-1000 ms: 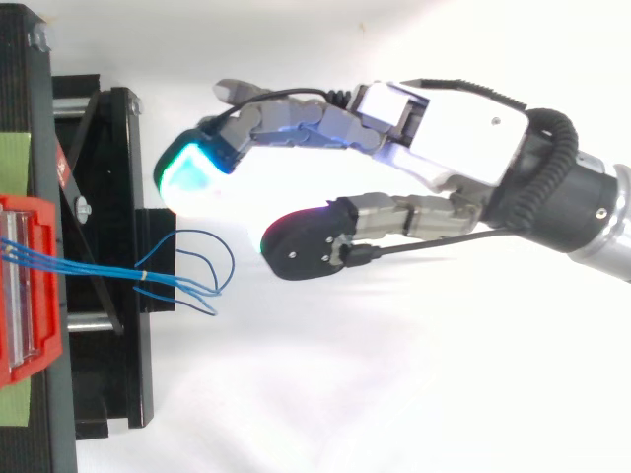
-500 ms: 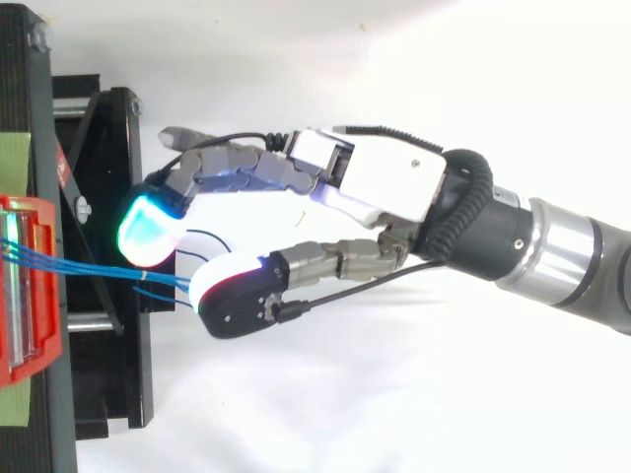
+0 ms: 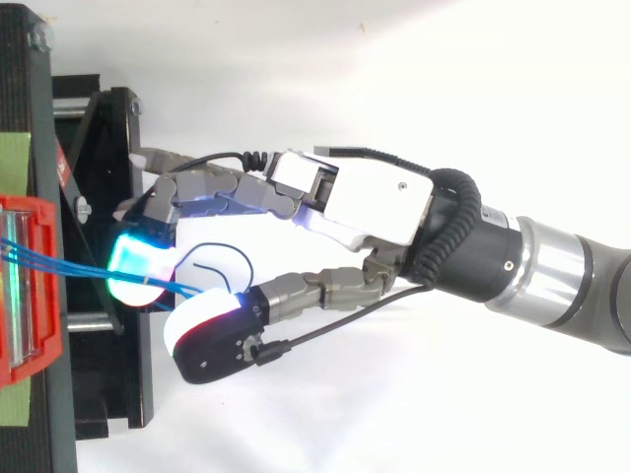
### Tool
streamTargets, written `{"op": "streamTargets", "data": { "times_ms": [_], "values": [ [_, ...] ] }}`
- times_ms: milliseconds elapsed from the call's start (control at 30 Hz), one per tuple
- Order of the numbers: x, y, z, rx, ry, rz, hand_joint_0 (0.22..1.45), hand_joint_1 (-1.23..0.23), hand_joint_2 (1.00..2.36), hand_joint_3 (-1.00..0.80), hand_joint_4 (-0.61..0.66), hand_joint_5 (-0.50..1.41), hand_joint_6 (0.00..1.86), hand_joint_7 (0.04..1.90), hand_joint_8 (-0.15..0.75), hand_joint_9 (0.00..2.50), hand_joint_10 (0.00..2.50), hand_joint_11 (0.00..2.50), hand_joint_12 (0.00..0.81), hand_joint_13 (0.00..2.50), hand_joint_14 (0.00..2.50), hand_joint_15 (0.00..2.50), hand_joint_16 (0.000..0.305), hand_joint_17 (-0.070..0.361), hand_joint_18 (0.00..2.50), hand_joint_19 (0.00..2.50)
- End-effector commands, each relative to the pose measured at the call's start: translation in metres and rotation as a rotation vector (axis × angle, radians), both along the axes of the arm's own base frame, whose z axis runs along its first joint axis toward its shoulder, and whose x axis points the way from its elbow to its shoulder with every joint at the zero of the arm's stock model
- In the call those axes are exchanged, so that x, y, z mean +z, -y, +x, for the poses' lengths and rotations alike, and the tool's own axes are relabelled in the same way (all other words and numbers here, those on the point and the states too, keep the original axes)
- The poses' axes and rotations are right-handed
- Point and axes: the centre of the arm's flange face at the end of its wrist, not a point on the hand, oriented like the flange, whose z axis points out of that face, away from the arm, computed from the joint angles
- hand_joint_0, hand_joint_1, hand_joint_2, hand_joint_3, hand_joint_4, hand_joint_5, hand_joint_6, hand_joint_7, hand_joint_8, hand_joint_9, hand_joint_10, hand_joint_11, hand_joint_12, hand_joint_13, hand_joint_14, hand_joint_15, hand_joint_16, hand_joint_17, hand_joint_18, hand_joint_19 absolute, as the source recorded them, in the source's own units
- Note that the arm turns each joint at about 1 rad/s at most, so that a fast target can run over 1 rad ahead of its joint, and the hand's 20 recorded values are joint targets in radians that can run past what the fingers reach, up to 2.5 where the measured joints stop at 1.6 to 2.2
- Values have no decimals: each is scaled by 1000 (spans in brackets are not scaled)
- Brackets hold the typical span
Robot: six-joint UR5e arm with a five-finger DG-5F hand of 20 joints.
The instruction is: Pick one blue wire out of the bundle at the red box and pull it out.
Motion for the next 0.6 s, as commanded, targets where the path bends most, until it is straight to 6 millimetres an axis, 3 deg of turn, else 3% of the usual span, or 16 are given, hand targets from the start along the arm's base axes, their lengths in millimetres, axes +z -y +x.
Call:
{"op": "streamTargets", "data": {
  "times_ms": [0,367,567],
  "values": [
    [5,-1,3,-3,6,-12,545,-648,1004,-434,296,-112,500,1192,276,411,7,173,357,0,3,91,64,144,0,227],
    [7,0,4,-8,12,-15,574,-628,1008,-387,285,-100,535,1167,276,450,8,191,353,0,4,98,62,140,0,243],
    [7,-1,4,-8,14,-15,603,-624,1013,-300,260,-115,642,1006,275,470,8,196,348,7,4,104,61,136,0,259]
  ]
}}
